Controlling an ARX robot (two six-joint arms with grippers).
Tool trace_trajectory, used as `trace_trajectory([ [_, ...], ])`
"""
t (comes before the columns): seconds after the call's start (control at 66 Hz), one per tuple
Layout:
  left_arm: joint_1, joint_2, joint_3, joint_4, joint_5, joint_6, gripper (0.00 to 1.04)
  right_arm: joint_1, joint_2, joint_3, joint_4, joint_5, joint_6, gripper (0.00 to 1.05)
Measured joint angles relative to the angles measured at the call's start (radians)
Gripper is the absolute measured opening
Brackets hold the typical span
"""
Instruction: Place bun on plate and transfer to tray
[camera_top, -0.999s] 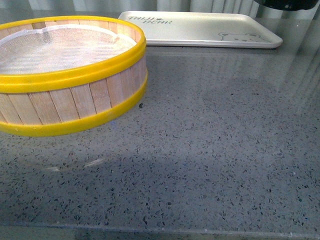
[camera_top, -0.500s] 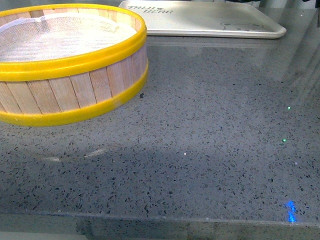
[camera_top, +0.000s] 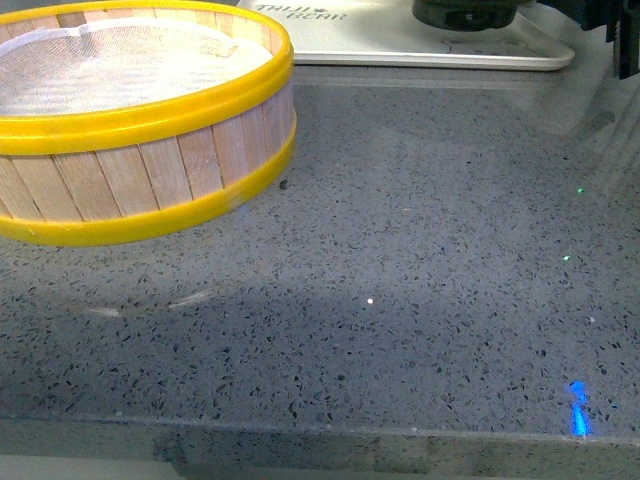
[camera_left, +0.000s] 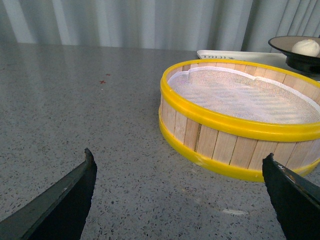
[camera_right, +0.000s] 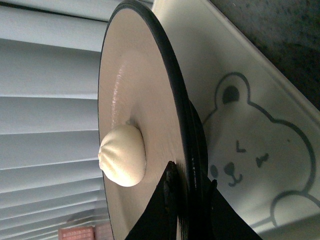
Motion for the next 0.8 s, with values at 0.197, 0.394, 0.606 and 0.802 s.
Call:
trace_trajectory([
  [0.197,0.000,0.000,0.000,0.000,0.000,0.000,0.98,-0.003,0.005,0.000,0.000,-0.006,0.003,0.03],
  [0.394,0.000,0.000,0.000,0.000,0.000,0.000,0.98,-0.017,0.009,0.001,-0.002,-0.002,0.004,0.03],
  [0.606,0.000,0.000,0.000,0.000,0.000,0.000,0.98,-0.026,0.018,0.010,0.000,-0.002,0.008,0.03],
  [0.802,0.000,0.000,0.000,0.000,0.000,0.000,0.98,-0.029,0.024,0.016,-0.003,-0.002,0.009,0.03],
])
